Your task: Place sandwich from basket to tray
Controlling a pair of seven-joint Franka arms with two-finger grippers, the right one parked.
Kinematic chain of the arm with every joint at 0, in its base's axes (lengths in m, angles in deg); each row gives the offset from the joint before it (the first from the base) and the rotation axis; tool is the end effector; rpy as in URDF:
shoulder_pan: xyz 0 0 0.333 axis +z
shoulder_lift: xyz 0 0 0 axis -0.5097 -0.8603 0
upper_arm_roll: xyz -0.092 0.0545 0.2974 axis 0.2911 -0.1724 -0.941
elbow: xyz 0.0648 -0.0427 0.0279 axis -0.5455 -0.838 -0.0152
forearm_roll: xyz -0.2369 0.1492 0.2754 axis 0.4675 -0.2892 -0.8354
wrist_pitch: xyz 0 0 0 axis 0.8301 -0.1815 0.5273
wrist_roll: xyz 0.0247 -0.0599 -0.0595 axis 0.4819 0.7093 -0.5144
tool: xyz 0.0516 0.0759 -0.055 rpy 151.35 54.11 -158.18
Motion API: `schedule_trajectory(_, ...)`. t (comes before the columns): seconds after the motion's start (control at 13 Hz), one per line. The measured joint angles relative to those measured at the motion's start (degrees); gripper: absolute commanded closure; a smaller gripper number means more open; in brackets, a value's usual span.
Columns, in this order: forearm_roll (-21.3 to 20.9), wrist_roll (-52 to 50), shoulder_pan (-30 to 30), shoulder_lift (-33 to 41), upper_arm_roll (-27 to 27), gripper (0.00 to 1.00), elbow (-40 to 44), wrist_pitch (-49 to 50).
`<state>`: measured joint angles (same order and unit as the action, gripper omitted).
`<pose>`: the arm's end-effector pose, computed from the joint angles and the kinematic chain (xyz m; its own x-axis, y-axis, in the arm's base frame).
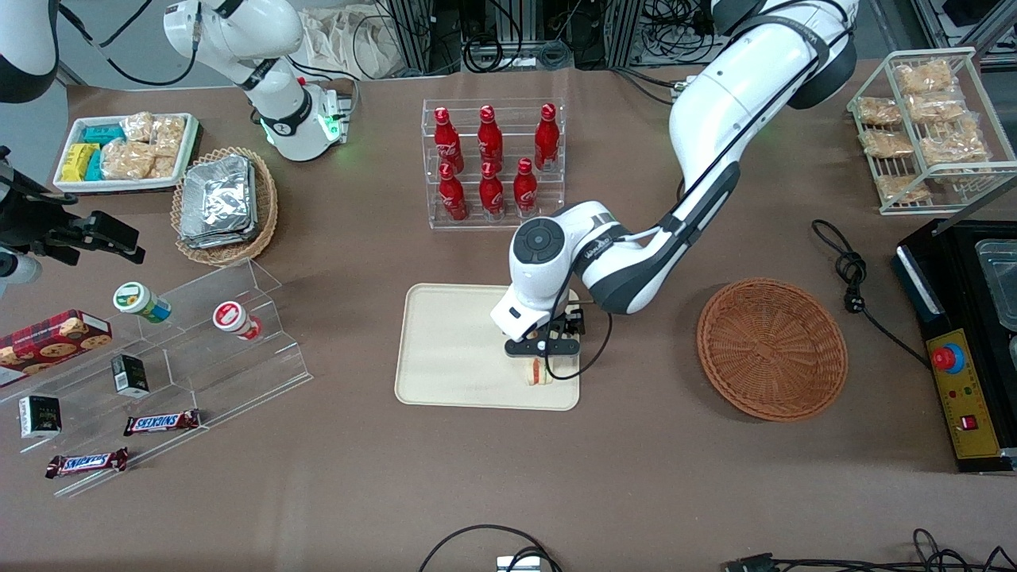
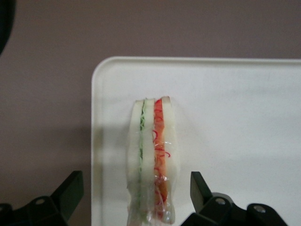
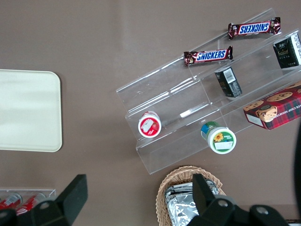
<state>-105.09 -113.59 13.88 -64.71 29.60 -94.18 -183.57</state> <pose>0.5593 -0.4693 0.2875 0.9931 -0.0144 0.1166 -0.0098 -0.9991 -0.0402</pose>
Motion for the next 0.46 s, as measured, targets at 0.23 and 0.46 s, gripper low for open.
schedule_trajectory(0.23, 3.65, 1.03, 2.36, 6.51, 0.0, 0.0, 0.54, 3.71)
schedule_trajectory(0.46, 10.07, 7.83, 7.3, 13.19, -0.08, 0.0, 0.42, 9.09)
